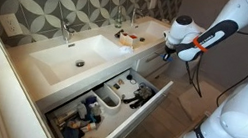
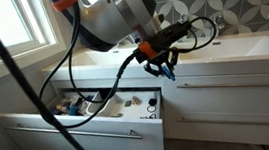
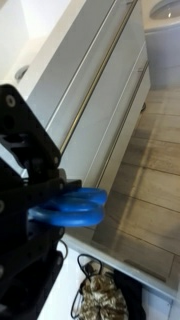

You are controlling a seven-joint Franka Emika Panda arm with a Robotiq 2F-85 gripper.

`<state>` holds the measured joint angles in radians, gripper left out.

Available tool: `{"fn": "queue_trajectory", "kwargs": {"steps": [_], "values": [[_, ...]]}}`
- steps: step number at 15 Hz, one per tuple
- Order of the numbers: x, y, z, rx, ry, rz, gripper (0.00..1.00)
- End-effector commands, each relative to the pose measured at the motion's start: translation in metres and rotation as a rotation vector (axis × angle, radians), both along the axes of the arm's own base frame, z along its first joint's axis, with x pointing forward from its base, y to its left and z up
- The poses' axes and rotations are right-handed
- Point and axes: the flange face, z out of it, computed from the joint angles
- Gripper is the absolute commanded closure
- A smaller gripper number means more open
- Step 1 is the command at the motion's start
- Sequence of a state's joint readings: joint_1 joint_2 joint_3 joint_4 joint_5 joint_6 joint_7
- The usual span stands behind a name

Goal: Take the scissors out of the drawer and place it on the counter

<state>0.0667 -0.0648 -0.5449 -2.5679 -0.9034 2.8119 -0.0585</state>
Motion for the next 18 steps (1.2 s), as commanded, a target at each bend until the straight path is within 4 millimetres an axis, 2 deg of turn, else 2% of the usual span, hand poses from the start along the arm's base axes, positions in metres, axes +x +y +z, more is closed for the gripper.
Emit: {"fn": "queue_trajectory", "kwargs": {"steps": [1,3,6,7,11,18], "values": [[0.001,-0.011,0.011,-0.012,-0.031,-0.039,0.86],[0.004,-0.025,0.026,-0.031,-0.072,-0.083,0.86],[0.005,-0.026,0.028,-0.031,-0.081,-0.096,0.86],[0.005,-0.026,0.028,-0.031,-0.081,-0.097,0.96],[0.035,-0.049,0.045,-0.1,-0.152,-0.109,0.96],[0.105,-0.051,0.061,-0.147,-0.237,-0.04,0.96]]}}
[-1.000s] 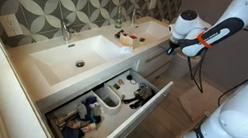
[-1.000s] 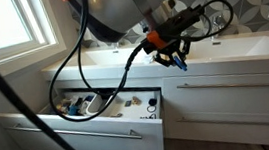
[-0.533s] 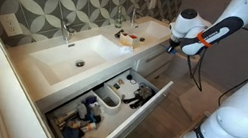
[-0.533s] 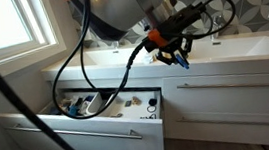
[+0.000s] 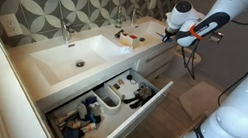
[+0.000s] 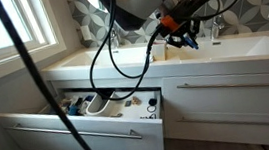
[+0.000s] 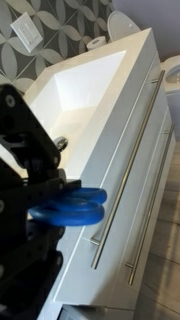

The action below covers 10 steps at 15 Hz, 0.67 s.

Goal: Take the scissors out of the drawer and place it on the counter

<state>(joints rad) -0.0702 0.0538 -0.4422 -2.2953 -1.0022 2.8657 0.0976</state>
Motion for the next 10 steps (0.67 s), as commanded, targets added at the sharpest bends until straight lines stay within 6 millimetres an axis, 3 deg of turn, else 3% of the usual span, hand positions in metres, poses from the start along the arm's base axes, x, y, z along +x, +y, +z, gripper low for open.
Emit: {"fn": "queue_trajectory", "kwargs": {"steps": [1,4,10], "values": [[0.042,-0.001,-0.002,-0.03,-0.036,0.041,0.96],[0.069,0.007,-0.008,-0.047,-0.046,0.083,0.96],[0.104,0.029,-0.044,-0.018,-0.027,0.137,0.96]]}}
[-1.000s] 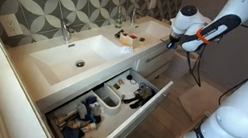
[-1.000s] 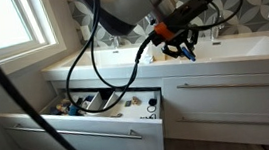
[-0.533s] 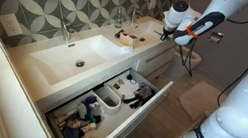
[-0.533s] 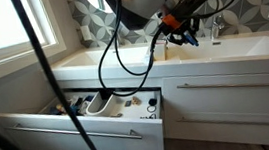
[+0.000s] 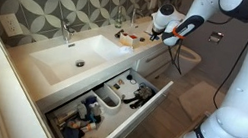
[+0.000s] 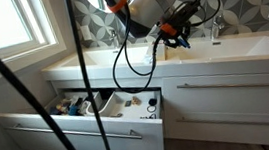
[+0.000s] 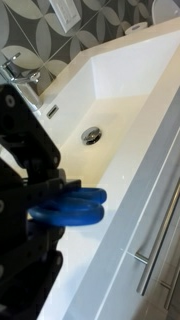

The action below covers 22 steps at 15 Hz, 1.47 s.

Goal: Take the scissors out of the drawer and place it on the counter

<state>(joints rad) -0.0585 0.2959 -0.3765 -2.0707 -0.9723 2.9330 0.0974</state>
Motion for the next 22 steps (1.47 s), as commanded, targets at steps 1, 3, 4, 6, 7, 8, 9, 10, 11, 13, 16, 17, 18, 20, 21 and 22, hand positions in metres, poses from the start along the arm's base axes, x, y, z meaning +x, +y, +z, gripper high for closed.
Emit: {"fn": "queue_trajectory", "kwargs": {"steps": [1,3,4,6,7,8,9,10,11,13,16,17,18,20,21,22], "values": [[0.025,0.009,-0.021,0.027,-0.002,0.028,0.96],[0.031,0.016,-0.034,0.036,0.014,0.035,0.96],[0.034,0.018,-0.04,0.041,0.023,0.037,0.96],[0.037,0.021,-0.049,0.048,0.037,0.04,0.96],[0.038,0.022,-0.053,0.051,0.045,0.041,0.96],[0.038,0.022,-0.056,0.057,0.05,0.041,0.96],[0.039,0.022,-0.059,0.061,0.056,0.041,0.96],[0.038,0.022,-0.062,0.068,0.062,0.047,0.96],[0.038,0.022,-0.063,0.072,0.068,0.053,0.96],[0.038,0.021,-0.066,0.078,0.078,0.061,0.96],[0.039,0.021,-0.067,0.082,0.087,0.073,0.78],[0.039,0.02,-0.066,0.083,0.09,0.078,0.72],[0.04,0.02,-0.065,0.086,0.092,0.081,0.65],[0.041,0.018,-0.063,0.087,0.096,0.091,0.57],[0.042,0.018,-0.062,0.089,0.098,0.095,0.59],[0.042,0.018,-0.062,0.091,0.101,0.099,0.6]]}}
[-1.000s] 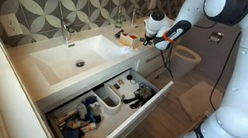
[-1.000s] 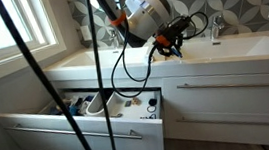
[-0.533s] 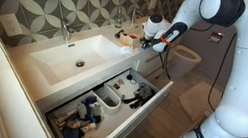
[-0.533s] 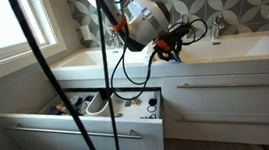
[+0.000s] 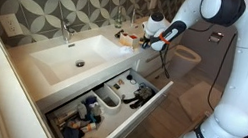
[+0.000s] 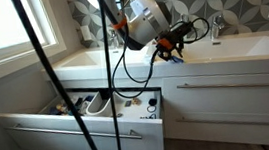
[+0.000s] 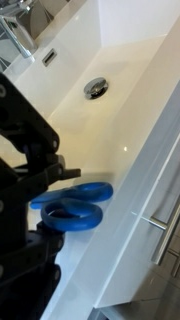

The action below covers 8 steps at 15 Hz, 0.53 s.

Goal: Take the scissors out of the drawer and place it on the counter

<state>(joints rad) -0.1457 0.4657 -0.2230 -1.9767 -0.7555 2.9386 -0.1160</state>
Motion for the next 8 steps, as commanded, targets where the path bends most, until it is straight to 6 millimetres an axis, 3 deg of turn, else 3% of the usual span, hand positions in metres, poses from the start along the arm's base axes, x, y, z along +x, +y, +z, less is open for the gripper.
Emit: {"fn": "queue_trajectory", "kwargs": {"steps": [1,4,6,8], "values": [[0.005,-0.0008,0.0002,0.015,0.009,0.025,0.59],[0.0043,0.0014,0.0014,0.029,0.02,0.044,0.61],[0.0031,0.0042,0.0042,0.037,0.036,0.053,0.57],[0.0021,0.005,0.0058,0.041,0.048,0.064,0.44]]}}
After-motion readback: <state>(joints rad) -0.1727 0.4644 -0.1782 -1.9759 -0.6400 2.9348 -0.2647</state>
